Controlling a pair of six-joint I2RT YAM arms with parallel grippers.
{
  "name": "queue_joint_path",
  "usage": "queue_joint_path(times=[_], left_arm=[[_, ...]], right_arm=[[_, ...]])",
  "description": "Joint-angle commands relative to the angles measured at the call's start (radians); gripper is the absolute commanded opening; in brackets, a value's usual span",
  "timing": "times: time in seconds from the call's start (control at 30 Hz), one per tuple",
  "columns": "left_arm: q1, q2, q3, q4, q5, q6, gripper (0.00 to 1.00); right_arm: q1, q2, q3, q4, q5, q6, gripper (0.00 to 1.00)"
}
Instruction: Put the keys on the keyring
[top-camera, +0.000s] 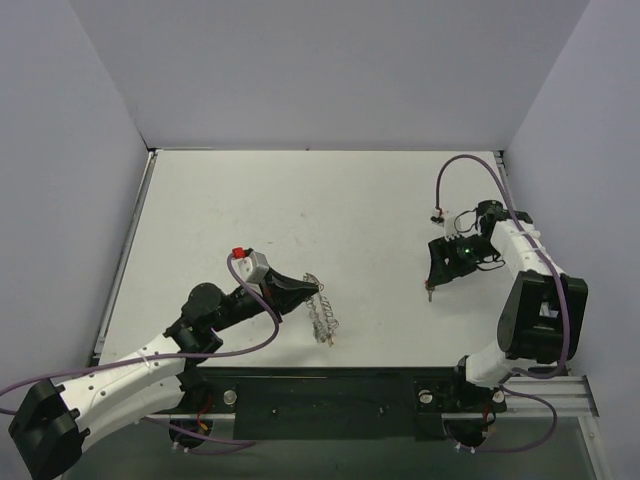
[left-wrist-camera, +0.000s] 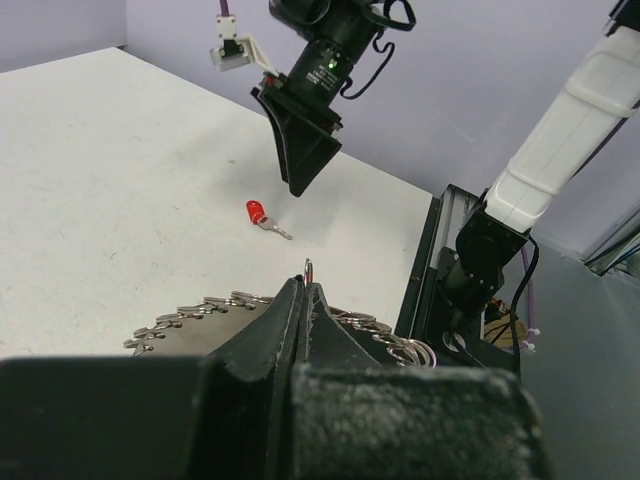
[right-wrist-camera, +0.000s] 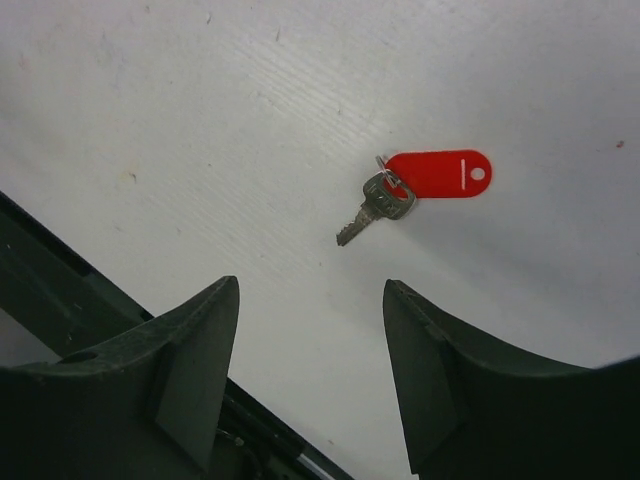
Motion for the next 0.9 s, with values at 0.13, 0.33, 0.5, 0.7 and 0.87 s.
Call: queue_joint_path(times=[0.13,0.33,0.5,0.7,0.87], left_arm=[[0.01,-0.033,0.006,0.053,-0.009,0.005,0.0],[0.01,-0.029,-0.005,0.07,-0.015,0.002,0.0],[0.01,-0.026,-0.006,0.066,-0.011,0.002,0.0],[0.012,-0.036,-0.013,0.061,-0.015,0.003,0.0],[0.012,-0.033,-0.011,0.058,-0.014,0.003,0.0]], right_arm=[[0.02,0.006,-0.019,-0.014,-0.063,-0.505,0.57],[0.125,-0.002,-0.041,0.116,0.133,-0.431,0.56],[0.173,0.021,-0.059,0.173,0.219,-0.352,0.51],[0.188,0.079,-0.045,0.147,0.253,-0.357,0.42],[0.213,0.122,-0.005,0.096,0.278,-0.388,0.34]])
